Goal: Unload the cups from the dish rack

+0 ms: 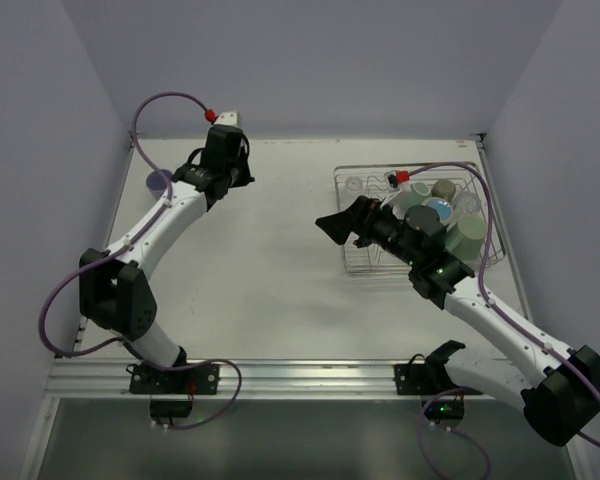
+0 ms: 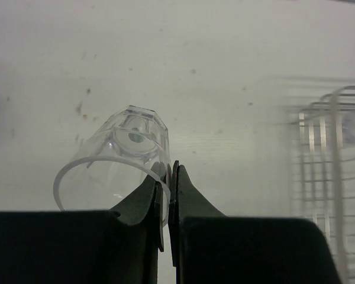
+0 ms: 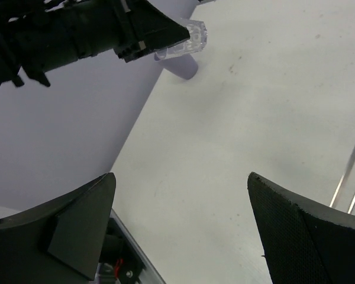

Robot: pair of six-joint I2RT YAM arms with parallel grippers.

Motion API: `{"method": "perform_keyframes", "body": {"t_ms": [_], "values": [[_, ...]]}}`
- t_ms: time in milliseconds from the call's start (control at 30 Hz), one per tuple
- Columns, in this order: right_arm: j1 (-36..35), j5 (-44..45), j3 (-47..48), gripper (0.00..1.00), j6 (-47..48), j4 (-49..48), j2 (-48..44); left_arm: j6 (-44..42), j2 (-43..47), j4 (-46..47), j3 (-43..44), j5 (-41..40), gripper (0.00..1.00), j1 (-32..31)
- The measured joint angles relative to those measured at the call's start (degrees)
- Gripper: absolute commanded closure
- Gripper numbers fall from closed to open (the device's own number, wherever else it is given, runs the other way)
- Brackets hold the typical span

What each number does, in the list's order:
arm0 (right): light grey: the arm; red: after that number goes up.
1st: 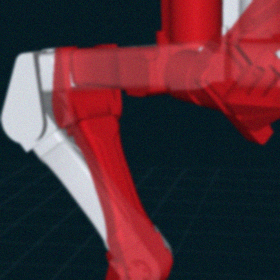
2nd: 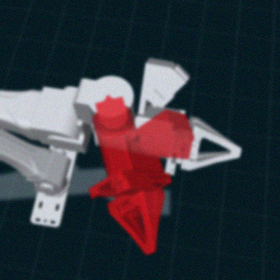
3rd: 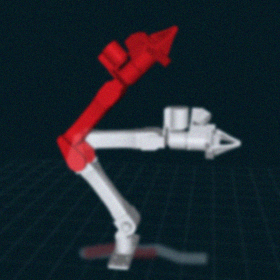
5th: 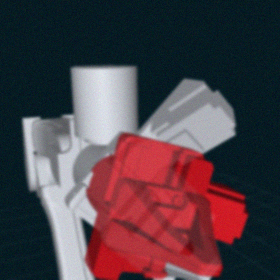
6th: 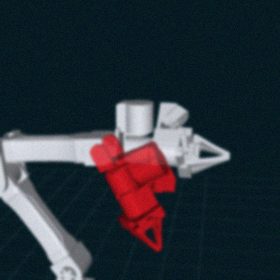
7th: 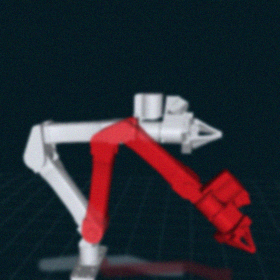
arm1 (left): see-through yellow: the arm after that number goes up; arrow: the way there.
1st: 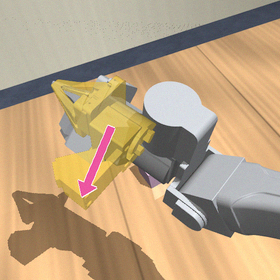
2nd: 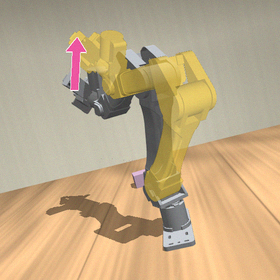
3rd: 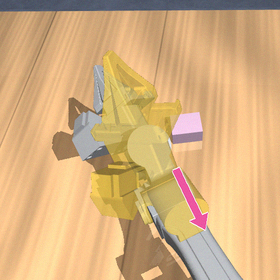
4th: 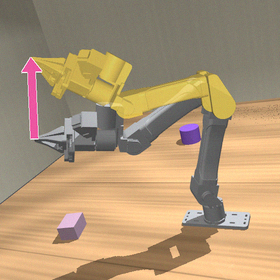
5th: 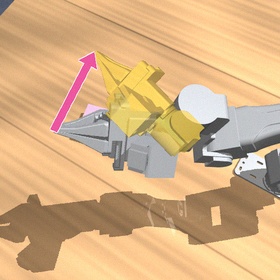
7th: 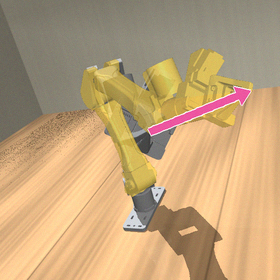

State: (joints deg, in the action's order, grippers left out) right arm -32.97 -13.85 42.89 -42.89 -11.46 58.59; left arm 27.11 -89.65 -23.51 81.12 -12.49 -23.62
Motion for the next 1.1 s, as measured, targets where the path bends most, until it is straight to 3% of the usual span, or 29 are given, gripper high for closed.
{"method": "perform_keyframes", "body": {"t_ms": [200,367,733,1100], "values": [[-0.09,2.47,-0.76,0.05,4.31,4.96,-1.22,-4.13,-13.57,-9.05,6.97,-5.03,1.00,6.64],[-0.26,3.76,-0.94,0.05,6.21,7.08,-2.01,-7.21,-21.77,-14.43,14.19,-9.09,1.00,8.41],[-1.44,3.87,-0.94,0.05,7.15,7.67,-1.64,-9.81,-29.40,-15.63,18.25,-7.37,1.00,12.76],[-1.77,4.33,-0.94,0.05,7.69,8.02,-1.16,-10.23,-32.65,-16.55,19.06,-4.92,0.79,14.32]]}}
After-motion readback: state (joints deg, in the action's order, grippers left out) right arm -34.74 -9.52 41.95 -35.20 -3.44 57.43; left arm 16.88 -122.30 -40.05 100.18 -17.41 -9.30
